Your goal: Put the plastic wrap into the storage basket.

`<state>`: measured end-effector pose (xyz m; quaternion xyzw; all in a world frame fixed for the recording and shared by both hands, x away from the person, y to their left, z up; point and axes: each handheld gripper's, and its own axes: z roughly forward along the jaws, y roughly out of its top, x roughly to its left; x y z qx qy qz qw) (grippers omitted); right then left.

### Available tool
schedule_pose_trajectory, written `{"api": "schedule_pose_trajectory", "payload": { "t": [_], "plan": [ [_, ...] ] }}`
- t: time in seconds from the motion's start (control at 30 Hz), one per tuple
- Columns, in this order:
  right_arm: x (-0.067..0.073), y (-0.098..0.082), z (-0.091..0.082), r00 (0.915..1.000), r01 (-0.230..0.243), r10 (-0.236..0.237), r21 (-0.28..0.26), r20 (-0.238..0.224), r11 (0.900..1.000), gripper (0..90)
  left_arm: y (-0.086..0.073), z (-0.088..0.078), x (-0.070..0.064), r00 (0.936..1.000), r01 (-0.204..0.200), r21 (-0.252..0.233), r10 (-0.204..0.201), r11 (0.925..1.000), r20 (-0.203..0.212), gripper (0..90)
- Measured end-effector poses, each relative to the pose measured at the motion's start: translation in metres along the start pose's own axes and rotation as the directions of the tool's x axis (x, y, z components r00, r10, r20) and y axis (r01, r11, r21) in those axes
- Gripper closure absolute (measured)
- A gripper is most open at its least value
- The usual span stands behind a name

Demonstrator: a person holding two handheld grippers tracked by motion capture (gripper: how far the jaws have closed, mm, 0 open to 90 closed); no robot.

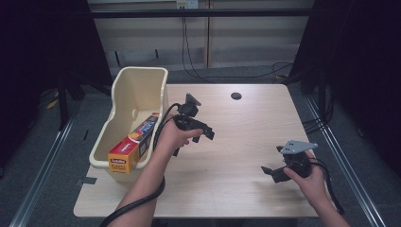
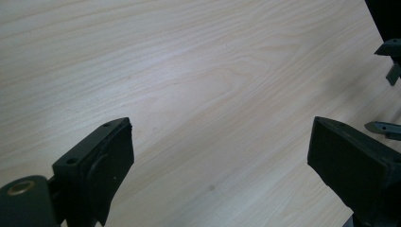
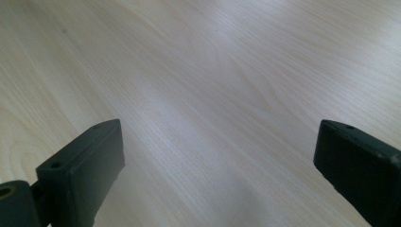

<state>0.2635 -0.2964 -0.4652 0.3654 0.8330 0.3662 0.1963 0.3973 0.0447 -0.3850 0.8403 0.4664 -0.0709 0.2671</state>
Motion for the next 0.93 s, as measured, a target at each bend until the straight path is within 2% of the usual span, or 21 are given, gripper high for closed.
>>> {"api": "schedule_pose_trajectory", "payload": {
  "t": [0.1,0.27,0.37,0.47,0.5,0.93],
  "plan": [
    [0.0,0.0,0.0,1.0,-0.001,0.001,0.002,0.001,1.0,2.7,-0.002,0.003,0.0,1.0,0.001,-0.003,-0.001,1.0,0.004,7.7],
    [-0.001,-0.001,0.001,1.0,0.0,0.0,0.003,0.002,1.0,2.7,-0.007,0.007,0.0,0.9998,-0.021,-0.012,0.021,0.9997,-0.001,7.7],
    [-0.001,-0.001,0.001,1.0,-0.001,0.001,0.002,0.001,1.0,2.7,-0.01,0.01,0.0,0.9997,-0.019,-0.014,0.019,0.9997,0.013,7.7],
    [-0.001,-0.001,0.001,1.0,-0.005,0.005,0.003,0.003,1.0,2.7,-0.013,0.014,0.0,0.9997,-0.021,-0.017,0.021,0.9996,0.009,7.7],
    [-0.001,-0.002,0.001,1.0,-0.006,0.006,0.003,0.003,1.0,2.7,-0.014,0.015,0.001,0.9993,-0.033,-0.014,0.034,0.9993,0.014,7.7],
    [-0.004,-0.005,0.005,0.9999,-0.016,0.016,0.016,0.0,1.0,2.6,-0.032,0.03,0.006,0.9981,-0.054,-0.029,0.055,0.9981,0.027,7.7]
  ]
}}
